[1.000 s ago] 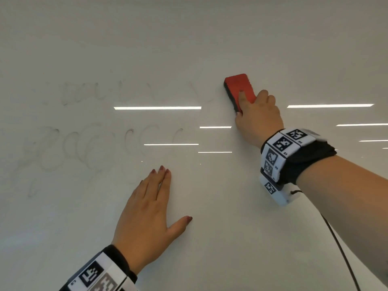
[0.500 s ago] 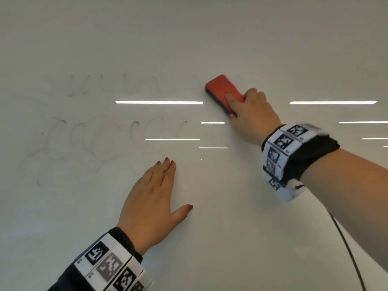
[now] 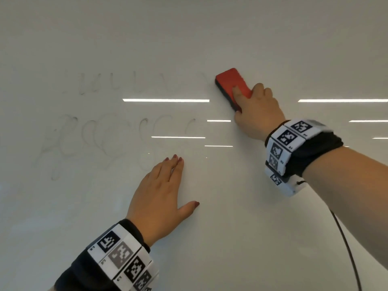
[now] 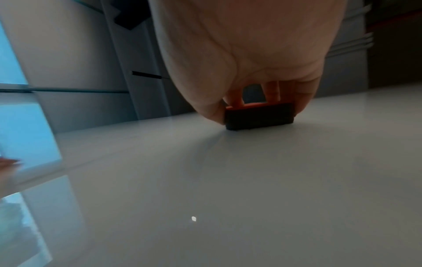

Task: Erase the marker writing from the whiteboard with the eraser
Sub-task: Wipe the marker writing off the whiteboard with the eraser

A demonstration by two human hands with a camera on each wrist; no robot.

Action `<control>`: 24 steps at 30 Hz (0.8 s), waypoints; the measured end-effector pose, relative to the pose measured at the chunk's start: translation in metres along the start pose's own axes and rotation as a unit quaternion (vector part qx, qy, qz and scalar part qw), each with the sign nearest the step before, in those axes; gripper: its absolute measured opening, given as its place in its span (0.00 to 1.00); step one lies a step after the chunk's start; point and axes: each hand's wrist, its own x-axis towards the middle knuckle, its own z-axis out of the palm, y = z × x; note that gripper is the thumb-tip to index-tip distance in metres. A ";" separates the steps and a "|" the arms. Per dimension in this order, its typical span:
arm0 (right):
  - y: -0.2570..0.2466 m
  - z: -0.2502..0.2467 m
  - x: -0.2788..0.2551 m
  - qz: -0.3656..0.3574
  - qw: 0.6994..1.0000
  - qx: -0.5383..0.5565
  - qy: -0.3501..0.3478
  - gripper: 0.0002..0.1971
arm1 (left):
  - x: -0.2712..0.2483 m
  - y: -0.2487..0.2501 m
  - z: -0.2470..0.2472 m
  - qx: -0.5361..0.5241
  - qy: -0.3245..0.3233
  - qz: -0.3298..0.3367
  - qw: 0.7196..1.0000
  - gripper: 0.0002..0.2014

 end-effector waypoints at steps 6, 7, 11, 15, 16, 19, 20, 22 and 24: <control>-0.025 0.014 -0.035 -0.153 0.988 0.000 0.008 0.27 | 0.002 0.004 0.001 -0.007 0.010 -0.015 1.000 0.49; -0.021 0.013 -0.034 -0.159 0.987 0.014 0.012 0.27 | 0.003 0.005 0.001 -0.008 0.012 -0.017 1.000 0.48; -0.001 0.007 -0.020 -0.083 0.993 0.079 0.033 0.24 | 0.006 0.005 0.000 -0.008 0.023 -0.022 0.999 0.48; 0.013 0.005 -0.005 -0.005 0.999 0.042 0.026 0.26 | 0.012 -0.005 -0.005 0.006 0.042 -0.025 0.999 0.47; 0.013 0.004 -0.001 0.000 0.999 0.020 0.027 0.27 | 0.014 -0.011 -0.007 0.010 0.044 -0.026 0.999 0.47; 0.003 0.003 0.009 0.020 0.999 -0.022 0.022 0.28 | 0.019 -0.032 -0.013 0.011 0.050 -0.037 0.998 0.48; -0.001 0.002 0.012 0.029 0.999 -0.026 0.017 0.29 | 0.020 -0.039 -0.016 0.012 0.051 -0.040 0.998 0.49; -0.014 0.001 0.017 0.038 0.999 -0.024 0.011 0.29 | 0.018 -0.052 -0.019 0.016 0.049 -0.046 0.998 0.49; -0.028 0.001 0.018 0.023 1.000 -0.018 0.008 0.29 | 0.015 -0.063 -0.021 0.017 0.043 -0.051 0.998 0.50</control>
